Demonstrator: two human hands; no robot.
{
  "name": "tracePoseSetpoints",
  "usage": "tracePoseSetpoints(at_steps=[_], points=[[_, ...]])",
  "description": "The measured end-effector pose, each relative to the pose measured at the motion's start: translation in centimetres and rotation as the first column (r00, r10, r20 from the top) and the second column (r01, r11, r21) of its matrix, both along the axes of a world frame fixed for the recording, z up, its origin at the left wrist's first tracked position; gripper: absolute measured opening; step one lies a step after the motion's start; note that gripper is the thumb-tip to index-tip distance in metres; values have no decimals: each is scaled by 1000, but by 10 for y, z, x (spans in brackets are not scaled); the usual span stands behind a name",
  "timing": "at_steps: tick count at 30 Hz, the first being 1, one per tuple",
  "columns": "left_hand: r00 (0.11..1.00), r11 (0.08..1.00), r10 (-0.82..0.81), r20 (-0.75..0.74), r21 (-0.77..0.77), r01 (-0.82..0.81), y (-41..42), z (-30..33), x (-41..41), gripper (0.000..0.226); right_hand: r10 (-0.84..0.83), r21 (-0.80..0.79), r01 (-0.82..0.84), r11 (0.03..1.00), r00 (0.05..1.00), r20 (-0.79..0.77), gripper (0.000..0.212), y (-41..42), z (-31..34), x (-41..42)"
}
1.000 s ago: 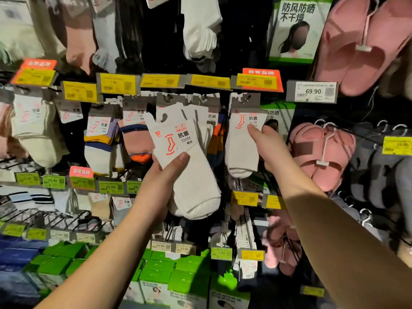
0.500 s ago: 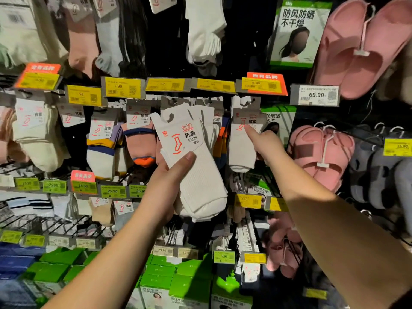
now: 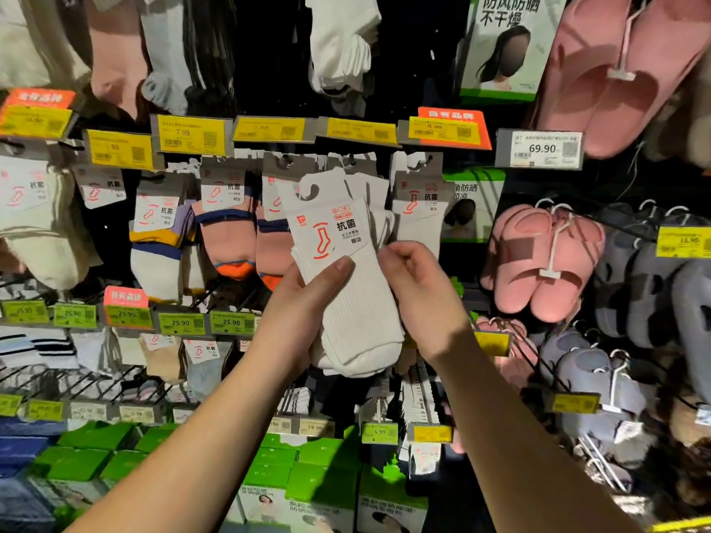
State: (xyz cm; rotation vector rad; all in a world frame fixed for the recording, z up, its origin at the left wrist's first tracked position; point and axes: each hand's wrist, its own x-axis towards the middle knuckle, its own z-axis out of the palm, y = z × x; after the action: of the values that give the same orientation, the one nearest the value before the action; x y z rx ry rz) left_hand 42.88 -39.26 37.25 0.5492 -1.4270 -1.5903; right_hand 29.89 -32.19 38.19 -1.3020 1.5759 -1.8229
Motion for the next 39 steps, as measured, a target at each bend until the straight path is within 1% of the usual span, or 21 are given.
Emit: tracePoseSetpoints(at_steps=[2,3,5,7,8,10,11,14,16,19,22,24,27,29,30,32,34,36,38,39], points=[[1000,999,7,26,-50,-6,1,-1,-3,41,30,34,-31,999,999,25,9,0,2,1],[999,997,20,46,-75,-17,2,-1,-4,47,52,34,-54,998,997,62,9,2,3,0],[994,990,48,98,-140,-34,4,0,-6,59,145,15,-150,989,975,170,5,5,4,0],[981,975,101,166,-212,-65,5,1,-6,62,214,-2,-221,975,944,249,11,7,0,-2],[968,965,141,207,-248,-88,6,1,-6,64,228,-5,-236,972,937,265,14,7,-2,-3],[939,948,212,272,-291,-129,8,2,-5,69,221,-8,-228,974,934,280,17,7,-5,-6],[932,949,225,284,-282,-143,9,2,-5,69,215,-13,-221,975,933,289,17,7,-6,-7],[924,965,244,294,-166,-203,9,3,-6,57,197,-31,-198,980,922,332,16,6,-10,-10],[922,963,263,286,-131,-234,7,2,-6,45,191,-33,-191,981,920,342,16,6,-9,-8],[924,958,273,267,-157,-238,3,-2,-7,38,163,-19,-166,986,934,317,15,5,-12,-5],[927,954,281,248,-178,-241,3,-2,-7,41,112,-4,-116,993,952,284,10,2,-12,-3],[930,952,288,228,-174,-252,5,0,-6,39,102,-25,-99,995,950,296,14,1,-7,-6],[920,942,324,222,-167,-291,6,4,-3,21,111,-65,-93,994,915,389,24,2,5,-20],[912,935,349,217,-153,-321,5,6,0,11,96,-57,-80,995,908,408,23,4,12,-32],[909,932,357,214,-147,-331,4,7,1,12,94,-54,-79,995,912,399,23,3,15,-39],[905,925,375,202,-150,-349,2,8,3,21,80,-45,-68,997,919,385,24,2,21,-48],[905,921,382,188,-163,-355,3,10,4,26,38,-33,-28,999,937,347,23,-5,26,-56],[911,926,370,181,-156,-345,5,12,4,20,-12,-1,13,1000,950,313,31,-13,30,-63],[917,932,354,185,-150,-330,8,15,3,5,-40,36,32,999,960,278,28,-22,31,-71],[919,934,349,182,-149,-325,9,16,2,4,-61,57,47,997,962,268,28,-26,30,-75]])
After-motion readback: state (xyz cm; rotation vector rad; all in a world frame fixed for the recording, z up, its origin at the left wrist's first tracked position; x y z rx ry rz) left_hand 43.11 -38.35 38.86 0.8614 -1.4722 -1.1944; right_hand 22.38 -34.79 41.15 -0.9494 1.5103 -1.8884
